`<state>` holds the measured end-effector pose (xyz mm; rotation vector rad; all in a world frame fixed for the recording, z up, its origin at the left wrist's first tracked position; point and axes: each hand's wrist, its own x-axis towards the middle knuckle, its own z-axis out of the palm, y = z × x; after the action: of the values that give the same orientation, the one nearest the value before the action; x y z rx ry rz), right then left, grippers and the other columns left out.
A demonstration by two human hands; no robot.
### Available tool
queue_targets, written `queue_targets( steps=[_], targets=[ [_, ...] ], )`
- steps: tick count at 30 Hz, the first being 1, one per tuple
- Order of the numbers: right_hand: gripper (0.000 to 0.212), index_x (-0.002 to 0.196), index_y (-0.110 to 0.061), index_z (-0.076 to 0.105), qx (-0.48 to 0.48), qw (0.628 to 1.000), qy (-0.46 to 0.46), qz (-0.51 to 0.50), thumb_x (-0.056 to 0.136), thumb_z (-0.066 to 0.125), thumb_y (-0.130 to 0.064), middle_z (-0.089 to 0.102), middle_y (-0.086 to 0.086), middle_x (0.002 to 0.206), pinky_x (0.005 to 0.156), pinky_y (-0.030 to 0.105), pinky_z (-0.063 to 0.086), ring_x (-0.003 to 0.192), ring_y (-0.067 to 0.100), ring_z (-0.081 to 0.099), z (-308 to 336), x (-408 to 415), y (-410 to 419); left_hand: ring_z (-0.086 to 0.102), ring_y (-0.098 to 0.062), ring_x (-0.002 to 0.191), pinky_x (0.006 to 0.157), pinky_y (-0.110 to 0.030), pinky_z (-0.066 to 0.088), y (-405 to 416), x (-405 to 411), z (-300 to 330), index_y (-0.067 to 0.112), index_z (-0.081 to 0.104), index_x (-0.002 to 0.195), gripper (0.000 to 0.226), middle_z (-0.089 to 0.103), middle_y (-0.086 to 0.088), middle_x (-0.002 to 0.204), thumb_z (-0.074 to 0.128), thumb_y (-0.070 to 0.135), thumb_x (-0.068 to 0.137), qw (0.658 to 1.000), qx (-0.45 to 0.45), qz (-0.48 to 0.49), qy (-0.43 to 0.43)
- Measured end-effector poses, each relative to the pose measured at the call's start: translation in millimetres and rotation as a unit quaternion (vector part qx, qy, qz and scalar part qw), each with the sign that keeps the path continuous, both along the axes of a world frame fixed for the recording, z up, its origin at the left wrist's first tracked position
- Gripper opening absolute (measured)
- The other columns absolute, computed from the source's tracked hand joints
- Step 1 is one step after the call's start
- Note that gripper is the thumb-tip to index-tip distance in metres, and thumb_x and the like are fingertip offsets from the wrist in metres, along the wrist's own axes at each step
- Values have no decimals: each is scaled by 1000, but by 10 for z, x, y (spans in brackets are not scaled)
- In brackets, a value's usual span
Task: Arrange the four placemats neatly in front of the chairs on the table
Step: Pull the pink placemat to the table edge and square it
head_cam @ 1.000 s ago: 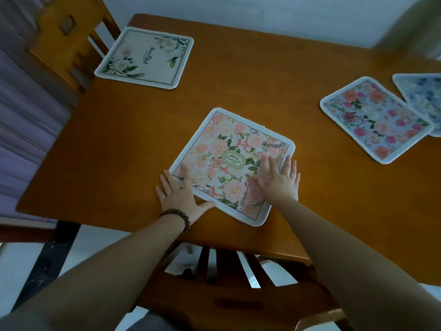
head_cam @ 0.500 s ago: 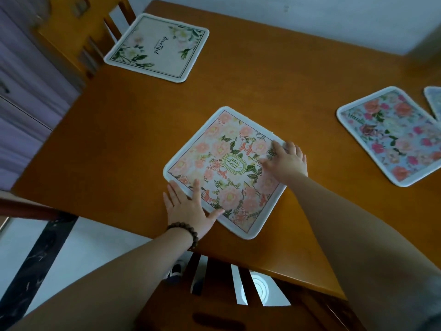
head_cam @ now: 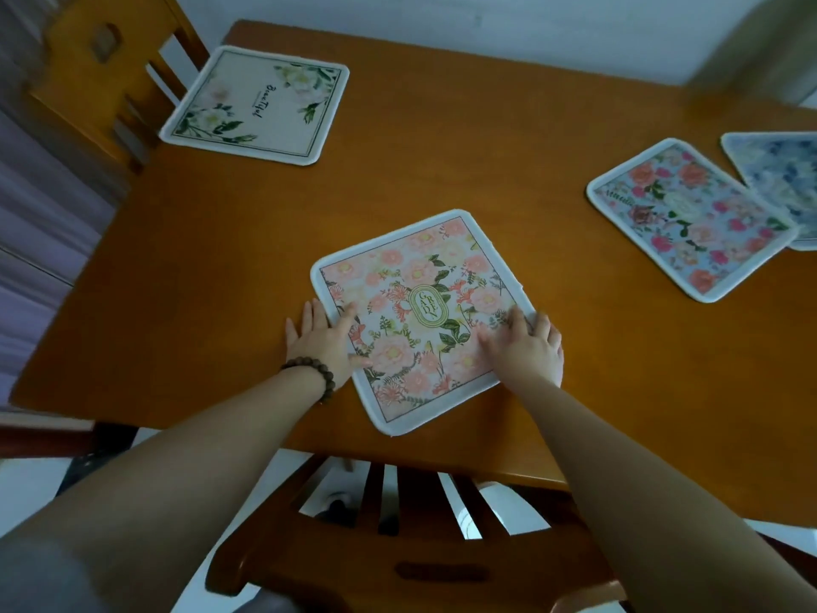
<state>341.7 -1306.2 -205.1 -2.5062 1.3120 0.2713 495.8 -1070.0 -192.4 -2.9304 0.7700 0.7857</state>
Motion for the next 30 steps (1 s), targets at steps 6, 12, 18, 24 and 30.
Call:
queue_targets(
  steps=[6, 12, 18, 24, 30],
  targets=[
    [61, 143, -32, 28, 37, 998, -8, -47, 89, 35, -59, 29, 9, 145, 106, 46, 28, 131, 32, 25, 139, -308, 435, -2, -28, 146, 116, -51, 6, 17, 23, 21, 31, 11, 151, 66, 1, -12, 159, 49, 28, 97, 999, -47, 8, -11],
    [61, 145, -21, 27, 10, 999, 38, -13, 92, 37, -50, 35, 16, 138, 102, 44, 31, 126, 34, 31, 214, -449, 956, -3, -27, 146, 117, -49, 9, 197, -21, 37, 30, 8, 152, 69, -3, -11, 160, 46, 17, 97, 998, -56, 11, -4],
    [89, 151, -26, 8, 74, 997, -28, -2, 84, 45, -71, 0, 17, 159, 116, 49, 9, 145, 36, 1, 247, -436, 709, -1, -37, 144, 114, -51, 8, 458, -151, 45, 30, -10, 149, 108, -6, -21, 157, 39, 86, 71, 996, -60, 56, -30],
    [98, 151, -33, 3, 92, 995, 9, 39, 75, 40, -83, -7, 14, 159, 116, 47, 3, 145, 33, -7, 147, -241, 593, -11, -32, 144, 113, -54, 3, 513, -354, -55, 41, -18, 145, 125, -12, -12, 159, 47, 93, 53, 997, -51, 21, 50],
    [91, 148, -34, 13, 82, 996, 1, 43, 76, 45, -80, 2, 13, 159, 116, 48, 10, 145, 33, 0, 133, -380, 570, -23, -29, 142, 113, -54, -3, 484, -389, -55, 44, -21, 143, 139, -25, -17, 154, 58, 92, 40, 996, -22, -52, 62]
  ],
)
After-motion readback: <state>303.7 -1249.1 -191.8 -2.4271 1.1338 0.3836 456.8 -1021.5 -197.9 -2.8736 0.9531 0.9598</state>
